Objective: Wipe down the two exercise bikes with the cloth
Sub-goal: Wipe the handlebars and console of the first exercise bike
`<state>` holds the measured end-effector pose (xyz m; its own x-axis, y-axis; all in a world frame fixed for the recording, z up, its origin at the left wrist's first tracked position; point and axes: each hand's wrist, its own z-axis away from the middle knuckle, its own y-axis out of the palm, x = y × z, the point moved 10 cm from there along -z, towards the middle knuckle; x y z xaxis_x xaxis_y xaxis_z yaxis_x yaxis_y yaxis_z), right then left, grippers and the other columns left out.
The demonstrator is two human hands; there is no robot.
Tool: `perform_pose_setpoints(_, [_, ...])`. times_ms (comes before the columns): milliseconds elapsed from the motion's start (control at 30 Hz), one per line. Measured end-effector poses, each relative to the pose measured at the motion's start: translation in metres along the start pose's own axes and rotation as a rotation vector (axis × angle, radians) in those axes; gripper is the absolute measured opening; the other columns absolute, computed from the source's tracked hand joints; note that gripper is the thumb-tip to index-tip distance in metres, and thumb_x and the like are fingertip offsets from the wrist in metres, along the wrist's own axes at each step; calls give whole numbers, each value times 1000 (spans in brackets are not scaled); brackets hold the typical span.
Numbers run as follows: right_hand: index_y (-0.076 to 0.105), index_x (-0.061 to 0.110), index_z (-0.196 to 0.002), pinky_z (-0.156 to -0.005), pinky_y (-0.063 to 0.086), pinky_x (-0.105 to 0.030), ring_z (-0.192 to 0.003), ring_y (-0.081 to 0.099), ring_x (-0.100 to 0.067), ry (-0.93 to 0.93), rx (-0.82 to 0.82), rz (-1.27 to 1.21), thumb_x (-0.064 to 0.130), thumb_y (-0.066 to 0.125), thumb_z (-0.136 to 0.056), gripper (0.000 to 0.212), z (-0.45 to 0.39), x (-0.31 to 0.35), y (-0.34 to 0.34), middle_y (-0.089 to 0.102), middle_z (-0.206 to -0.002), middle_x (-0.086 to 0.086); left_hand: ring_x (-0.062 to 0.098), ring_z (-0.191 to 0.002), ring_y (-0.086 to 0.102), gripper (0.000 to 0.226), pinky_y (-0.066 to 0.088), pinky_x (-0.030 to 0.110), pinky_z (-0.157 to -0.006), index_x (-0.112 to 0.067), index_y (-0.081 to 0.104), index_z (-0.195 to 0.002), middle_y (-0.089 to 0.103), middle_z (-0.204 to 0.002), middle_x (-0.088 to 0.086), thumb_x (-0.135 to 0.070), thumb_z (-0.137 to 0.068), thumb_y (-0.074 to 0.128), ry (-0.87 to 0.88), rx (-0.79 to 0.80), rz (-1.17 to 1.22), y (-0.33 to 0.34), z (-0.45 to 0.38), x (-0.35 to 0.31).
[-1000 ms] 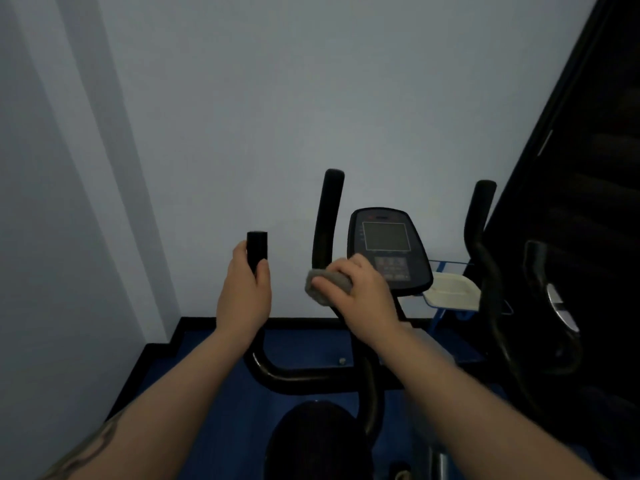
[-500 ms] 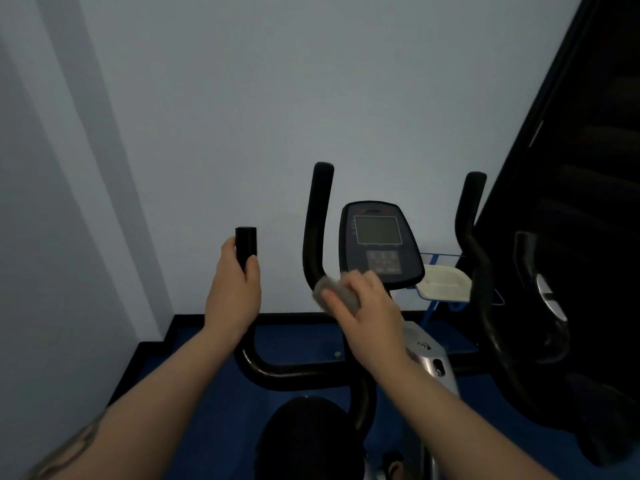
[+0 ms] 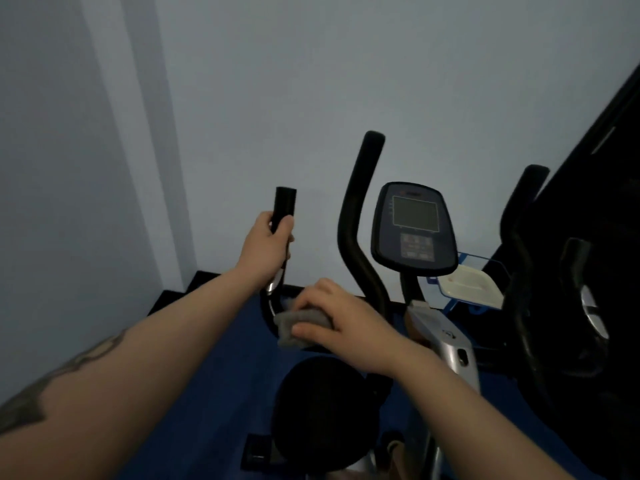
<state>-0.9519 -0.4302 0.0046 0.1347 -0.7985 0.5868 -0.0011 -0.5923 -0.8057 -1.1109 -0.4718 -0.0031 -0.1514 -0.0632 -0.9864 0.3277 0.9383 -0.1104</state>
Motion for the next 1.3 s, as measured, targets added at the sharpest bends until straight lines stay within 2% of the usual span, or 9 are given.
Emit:
perform_pose_setpoints(167, [54,31,-96,-90,46,-32,-95,53,-4,12,261,66,33,67,-90,14,11,-7,1,51,-102,11,14,-59,51,22,43,23,-55,-12,46,-111,54,-82,-1,-33,-102,43,-37,86,28,5,2,3])
perform_pose_setpoints(400, [52,28,-95,-77,44,-25,-87,50,-6,26,127,-184,30,66,-91,15,-29,14,23,51,-98,9,13,-59,50,24,44,18,-52,-11,46,-113,54,-84,0,-32,-102,43,-35,92,50,7,4,-2])
perform_pose_setpoints(567, [52,30,-96,-74,44,-24,-82,51,-1,101,221,-60,33,65,-91,14,-1,-11,7,54,-94,13,13,-60,50,25,43,24,-58,-13,46,-115,53,-84,-2,-34,-103,41,-58,125,66,9,5,1])
perform_pose_setpoints(800, [48,28,-92,-71,47,-31,-79,52,-6,165,-68,-268,36,58,-95,13,-31,5,19,53,-91,7,12,-62,51,22,45,22,-55,-14,46,-109,54,-87,0,-35,-102,43,-71,166,128,11,3,2])
perform_pose_setpoints(933, [50,31,-98,-76,39,-24,-88,46,-3,163,82,104,38,61,-92,15,-8,8,5,47,-98,12,10,-59,50,21,45,18,-50,-14,44,-103,52,-83,1,-35,-103,41,-73,251,148,15,2,6])
perform_pose_setpoints(1000, [48,34,-97,-81,40,-26,-95,46,-6,232,36,153,40,60,-92,15,-7,7,3,45,-100,12,9,-58,50,21,45,17,-48,-13,43,-103,51,-82,1,-34,-103,41,-85,297,172,16,1,7])
perform_pose_setpoints(1133, [49,28,-92,-80,44,-25,-88,50,-6,363,-126,-160,36,59,-94,13,-27,1,15,45,-96,9,15,-71,52,19,50,29,-63,-19,44,-101,53,-89,2,-38,-102,41,-124,439,205,19,-1,13])
perform_pose_setpoints(1233, [50,34,-89,-77,44,-22,-85,52,-3,411,-184,-111,39,59,-93,12,-21,-4,10,49,-93,11,19,-79,54,17,51,33,-73,-22,44,-105,54,-91,2,-38,-102,39,-108,550,175,21,-2,13])
perform_pose_setpoints(1300, [50,35,-87,-76,45,-23,-84,53,-2,450,-236,-82,39,59,-93,12,-11,-5,9,51,-91,12,16,-83,54,18,49,28,-76,-22,42,-111,54,-94,2,-37,-102,40,-74,602,149,22,-4,12])
